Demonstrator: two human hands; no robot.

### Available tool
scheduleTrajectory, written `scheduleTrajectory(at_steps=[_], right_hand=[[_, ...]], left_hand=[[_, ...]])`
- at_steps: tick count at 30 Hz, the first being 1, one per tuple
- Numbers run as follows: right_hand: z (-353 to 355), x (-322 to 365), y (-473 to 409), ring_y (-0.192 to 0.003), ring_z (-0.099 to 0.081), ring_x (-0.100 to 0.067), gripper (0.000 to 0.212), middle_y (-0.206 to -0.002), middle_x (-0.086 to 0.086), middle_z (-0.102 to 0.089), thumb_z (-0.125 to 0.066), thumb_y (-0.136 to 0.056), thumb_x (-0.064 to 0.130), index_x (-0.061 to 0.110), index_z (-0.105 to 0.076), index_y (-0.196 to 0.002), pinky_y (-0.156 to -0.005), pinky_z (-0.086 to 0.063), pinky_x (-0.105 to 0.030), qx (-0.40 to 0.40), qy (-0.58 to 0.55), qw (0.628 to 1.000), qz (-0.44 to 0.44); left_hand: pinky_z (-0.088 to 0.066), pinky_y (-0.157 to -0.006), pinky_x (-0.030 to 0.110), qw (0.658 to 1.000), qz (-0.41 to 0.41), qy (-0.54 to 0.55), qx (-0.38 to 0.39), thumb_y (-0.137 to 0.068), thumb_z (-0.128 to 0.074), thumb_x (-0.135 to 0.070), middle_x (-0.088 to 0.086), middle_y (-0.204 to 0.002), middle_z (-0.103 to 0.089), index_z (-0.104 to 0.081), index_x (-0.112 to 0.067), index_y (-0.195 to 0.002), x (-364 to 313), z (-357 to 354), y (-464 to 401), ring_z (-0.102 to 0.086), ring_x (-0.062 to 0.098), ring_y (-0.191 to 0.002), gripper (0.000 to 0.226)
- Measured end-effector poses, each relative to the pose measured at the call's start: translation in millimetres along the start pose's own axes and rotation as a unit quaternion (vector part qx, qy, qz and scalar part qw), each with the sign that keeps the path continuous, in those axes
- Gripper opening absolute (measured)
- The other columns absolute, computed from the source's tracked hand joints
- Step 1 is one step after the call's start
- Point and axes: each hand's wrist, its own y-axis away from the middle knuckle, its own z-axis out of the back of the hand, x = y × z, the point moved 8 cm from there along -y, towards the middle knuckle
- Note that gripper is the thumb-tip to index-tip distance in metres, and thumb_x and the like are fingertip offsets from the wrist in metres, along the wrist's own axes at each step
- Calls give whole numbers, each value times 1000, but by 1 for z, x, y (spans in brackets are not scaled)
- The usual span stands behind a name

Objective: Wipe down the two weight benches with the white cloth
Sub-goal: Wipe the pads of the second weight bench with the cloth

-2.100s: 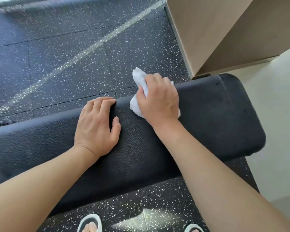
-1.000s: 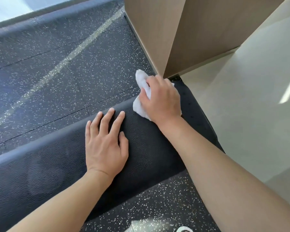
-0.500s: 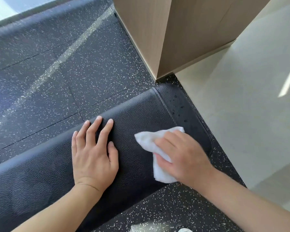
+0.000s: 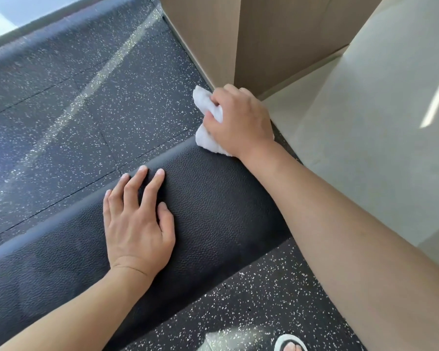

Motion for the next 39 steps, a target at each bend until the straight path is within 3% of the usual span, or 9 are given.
scheduleTrajectory(at_steps=[3, 10, 15, 21, 24, 27, 30, 34, 39], right_hand=[[18, -2, 44, -87, -53, -23, 20, -95, -1, -60, -59, -94, 36, 17, -63, -98, -67, -28, -31, -32, -15, 999, 13], [58, -40, 203, -85, -56, -22, 16, -96, 3, -60, -61, -98, 29, 15, -67, -103, -75, -49, -35, -14, -56, 998, 31], [51, -42, 148, -79, -50, -20, 15, -87, 3, -53, -63, -94, 32, 16, -64, -94, -67, -37, -26, -13, -41, 997, 65], [25, -10, 38, -81, -55, -27, 20, -91, -3, -59, -61, -92, 34, 15, -64, -97, -62, -38, -34, -35, -11, 999, -27], [15, 40, 65, -80, -56, -28, 17, -91, -6, -61, -65, -91, 29, 13, -63, -94, -64, -44, -41, -33, -46, 998, -28], [16, 80, 148, -75, -52, -26, 12, -84, -3, -56, -65, -91, 24, 15, -59, -87, -65, -44, -42, -19, -94, 993, 63], [34, 39, 211, -70, -44, -23, 14, -79, -1, -50, -62, -95, 23, 14, -62, -85, -60, -43, -41, -40, -88, 992, 80], [53, -11, 214, -69, -47, -24, 19, -78, -3, -55, -64, -96, 24, 9, -68, -86, -59, -46, -42, -57, -55, 993, 89], [56, -49, 165, -77, -48, -22, 19, -85, -2, -55, -63, -92, 29, 10, -60, -91, -59, -42, -36, -86, -19, 993, -82]], left_hand=[[-21, -128, 57, 1000, 1, 0, -1, -96, -43, -32, 5, -161, -44, -51, -25, -153, -1, 1, 0, -34, 37, -152, 58], [-21, -128, 58, 1000, 4, 0, 3, -97, -43, -33, 5, -162, -44, -50, -26, -154, 0, 0, 1, -33, 36, -152, 58], [-19, -129, 56, 1000, 1, -2, -4, -97, -43, -34, 5, -162, -43, -50, -26, -153, 1, -1, 1, -34, 37, -151, 58], [-19, -128, 56, 1000, 6, -9, 6, -97, -43, -34, 6, -161, -44, -51, -25, -153, -2, 1, -1, -35, 38, -150, 58], [-19, -128, 57, 1000, 10, -5, 15, -97, -43, -33, 6, -162, -44, -51, -24, -154, -3, 3, -1, -35, 38, -151, 58], [-21, -127, 58, 1000, 16, 4, 21, -99, -41, -32, 6, -163, -42, -51, -24, -154, -1, 2, -2, -33, 37, -153, 56], [-21, -127, 58, 1000, 9, 4, 15, -99, -43, -31, 5, -162, -43, -50, -25, -154, -2, 1, -2, -34, 38, -151, 56], [-20, -128, 57, 1000, 11, 1, 21, -100, -43, -33, 6, -162, -43, -49, -25, -155, -1, 1, 0, -33, 37, -152, 56], [-20, -128, 57, 1000, 12, 16, 24, -100, -43, -34, 5, -162, -43, -49, -27, -155, -3, 4, -1, -32, 36, -152, 55]])
